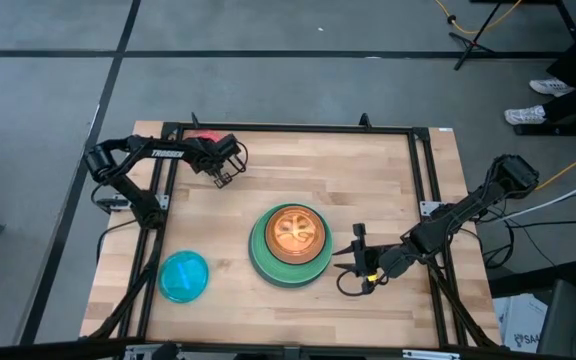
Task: Stack plastic plates
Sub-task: Stack the pink plate on top of the orange plate
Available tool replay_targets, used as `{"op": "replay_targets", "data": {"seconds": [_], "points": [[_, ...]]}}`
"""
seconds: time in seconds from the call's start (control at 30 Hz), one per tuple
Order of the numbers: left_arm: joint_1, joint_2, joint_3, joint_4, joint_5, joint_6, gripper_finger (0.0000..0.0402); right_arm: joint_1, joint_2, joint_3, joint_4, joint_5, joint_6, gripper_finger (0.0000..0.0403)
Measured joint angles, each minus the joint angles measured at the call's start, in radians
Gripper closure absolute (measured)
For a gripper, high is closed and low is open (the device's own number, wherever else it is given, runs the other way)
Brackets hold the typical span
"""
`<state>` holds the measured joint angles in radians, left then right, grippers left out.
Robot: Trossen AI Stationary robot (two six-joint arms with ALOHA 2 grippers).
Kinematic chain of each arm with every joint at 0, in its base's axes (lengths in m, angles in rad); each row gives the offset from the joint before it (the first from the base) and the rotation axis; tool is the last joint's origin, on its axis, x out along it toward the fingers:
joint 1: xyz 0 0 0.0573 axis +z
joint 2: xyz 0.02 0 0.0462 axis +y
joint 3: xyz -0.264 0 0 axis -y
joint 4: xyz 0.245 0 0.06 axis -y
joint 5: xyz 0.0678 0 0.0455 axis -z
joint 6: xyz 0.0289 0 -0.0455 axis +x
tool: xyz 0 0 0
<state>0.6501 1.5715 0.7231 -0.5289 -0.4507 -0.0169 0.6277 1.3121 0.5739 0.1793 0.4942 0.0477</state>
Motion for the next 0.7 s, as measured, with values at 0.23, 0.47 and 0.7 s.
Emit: {"op": "replay_targets", "data": {"seconds": [0.23, 0.47, 0.7], "points": [[-0.097, 0.0, 0.0, -0.007, -0.027, 0.024, 0.04, 0.0, 0.0, 0.0, 0.007, 0.014, -0.001, 0.0279], [-0.2, 0.0, 0.0, -0.054, -0.033, 0.018, 0.0401, 0.0, 0.0, 0.0, 0.007, 0.019, -0.001, 0.0278], [-0.328, -0.001, 0.0, -0.113, -0.04, -0.05, 0.0401, 0.0, 0.0, 0.0, 0.006, 0.021, -0.001, 0.0279]]}}
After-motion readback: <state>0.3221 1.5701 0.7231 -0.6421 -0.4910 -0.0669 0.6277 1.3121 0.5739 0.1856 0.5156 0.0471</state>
